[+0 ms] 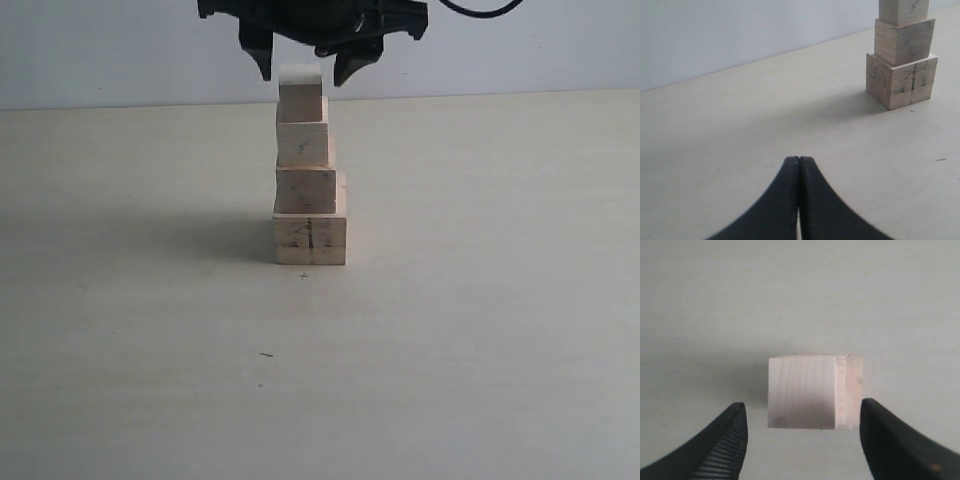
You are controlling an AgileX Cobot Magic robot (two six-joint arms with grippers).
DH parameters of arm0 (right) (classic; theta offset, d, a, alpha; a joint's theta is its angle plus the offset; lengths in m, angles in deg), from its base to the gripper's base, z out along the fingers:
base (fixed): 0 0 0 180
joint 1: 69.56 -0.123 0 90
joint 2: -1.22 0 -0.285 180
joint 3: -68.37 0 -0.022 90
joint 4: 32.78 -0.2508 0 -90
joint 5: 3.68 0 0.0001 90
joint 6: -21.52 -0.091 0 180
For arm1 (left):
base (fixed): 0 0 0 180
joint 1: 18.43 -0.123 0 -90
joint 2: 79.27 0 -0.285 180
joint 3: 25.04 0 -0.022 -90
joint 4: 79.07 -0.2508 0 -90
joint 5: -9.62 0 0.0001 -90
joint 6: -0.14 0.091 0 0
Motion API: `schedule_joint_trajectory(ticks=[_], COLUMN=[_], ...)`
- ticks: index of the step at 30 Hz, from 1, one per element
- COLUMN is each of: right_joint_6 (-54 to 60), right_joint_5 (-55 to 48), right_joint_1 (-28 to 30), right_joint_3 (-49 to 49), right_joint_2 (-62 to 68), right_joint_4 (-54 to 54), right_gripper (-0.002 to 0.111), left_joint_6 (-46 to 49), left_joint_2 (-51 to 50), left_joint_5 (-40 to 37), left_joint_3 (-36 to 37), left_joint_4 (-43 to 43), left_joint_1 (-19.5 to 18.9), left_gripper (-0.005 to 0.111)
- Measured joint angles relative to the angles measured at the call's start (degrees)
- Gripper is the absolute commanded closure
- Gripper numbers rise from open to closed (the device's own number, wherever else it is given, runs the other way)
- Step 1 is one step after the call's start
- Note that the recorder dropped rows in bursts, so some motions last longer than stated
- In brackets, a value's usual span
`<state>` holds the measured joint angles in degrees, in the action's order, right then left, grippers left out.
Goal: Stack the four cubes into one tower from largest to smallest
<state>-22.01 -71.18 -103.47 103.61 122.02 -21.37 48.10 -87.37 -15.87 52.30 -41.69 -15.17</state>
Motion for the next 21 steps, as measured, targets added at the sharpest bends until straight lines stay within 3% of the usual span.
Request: schedule_joint_trajectory(ticks=[6,8,12,14,21], right_joint_6=[4.77,7.42,11.35,12.27,18.87], right_joint_5=[-0.01,-0.47,-1.91,-1.91,-1.93], right_joint_1=[0.00,0.00,2.08,5.21,22.98], right_joint_3=[0.00,0.00,0.00,0.00,-0.60], right_joint_2=[-5.77,-7.23,-8.42,-8.38,-9.33], right_joint_4=[0.57,2.71,12.12,16.43,15.89], right_gripper=[0.048,0.060,0.096,0.108,0.108], left_joint_6=[0.00,0.00,0.00,0.00,0.00], left_joint_2=[0.00,0.00,0.00,0.00,0.00], left_joint_5=[0.00,0.00,0.00,0.00,0.00], left_joint_3=[0.00,0.00,0.00,0.00,0.00], left_joint_4=[0.00,0.00,0.00,0.00,0.00], left_joint_1=[0.00,0.00,0.00,0.00,0.00], left_gripper=[0.107,0.107,0.107,0.107,0.107])
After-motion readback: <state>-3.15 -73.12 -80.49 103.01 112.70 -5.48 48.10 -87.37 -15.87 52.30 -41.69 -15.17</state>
